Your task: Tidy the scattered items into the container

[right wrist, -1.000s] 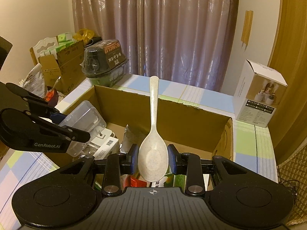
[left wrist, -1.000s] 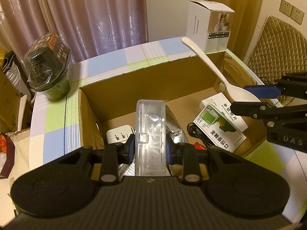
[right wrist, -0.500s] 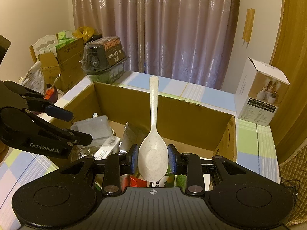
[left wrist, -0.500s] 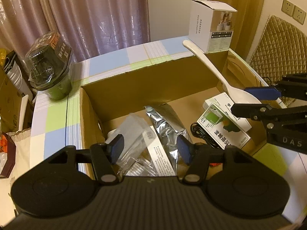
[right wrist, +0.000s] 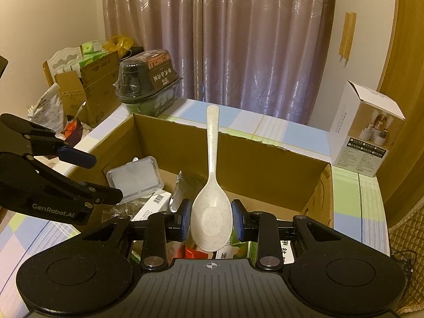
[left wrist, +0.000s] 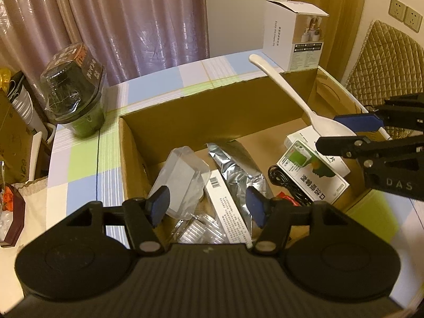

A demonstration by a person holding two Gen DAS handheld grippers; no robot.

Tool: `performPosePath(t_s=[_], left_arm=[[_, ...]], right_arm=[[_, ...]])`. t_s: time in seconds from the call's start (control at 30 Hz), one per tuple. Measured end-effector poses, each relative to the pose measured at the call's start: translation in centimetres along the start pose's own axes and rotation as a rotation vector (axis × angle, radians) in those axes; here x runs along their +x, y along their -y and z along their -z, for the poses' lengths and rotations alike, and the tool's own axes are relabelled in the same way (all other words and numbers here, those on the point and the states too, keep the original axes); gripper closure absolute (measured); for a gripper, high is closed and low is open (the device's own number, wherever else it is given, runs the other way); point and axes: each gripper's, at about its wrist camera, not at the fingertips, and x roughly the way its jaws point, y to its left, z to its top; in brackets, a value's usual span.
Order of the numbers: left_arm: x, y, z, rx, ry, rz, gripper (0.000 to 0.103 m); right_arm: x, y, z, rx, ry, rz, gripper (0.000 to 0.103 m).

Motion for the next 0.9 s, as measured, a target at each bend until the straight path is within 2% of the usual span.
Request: performPosePath(t_s=[0.4,0.5,0.53,0.57,0.6,0.9], left_arm=[[-0.1,-0.5,0.22,-0.003,-0.004,0.003,0.042],[-0.06,-0.53,0.29,-0.005,-0.005,0.005,0.042],[-0.03,-0.55,0.33,-0.005,-0.006,0.004,0.042],[-0.01,-0.58,0.39,-0.005,-0.007,0.004,0.042],[-0.01,-0.63,0.45,-0.006,-0.007,0.005,0.042],[-0.14,-0.69,0.72,-0.007,-0.008,0.008,0.039]], right_arm=[[0.5,-0.26,-0.63,0.01,0.009,-0.018,0.068],[0.25,-0.37,-0.66,-0.001,0.068,0.002,0.067],[0.25,-0.46,-0.62,-0.013,0.081,0.009,0.06],[0.23,-0.44,-0.57,-0.014,0.088,0.008,0.028],[0.08,-0.3,-0.46,-0.004,0.104,0.002,0.015],[0.09,0.25,0.07,0.012,0.079,-0.009,0.015]])
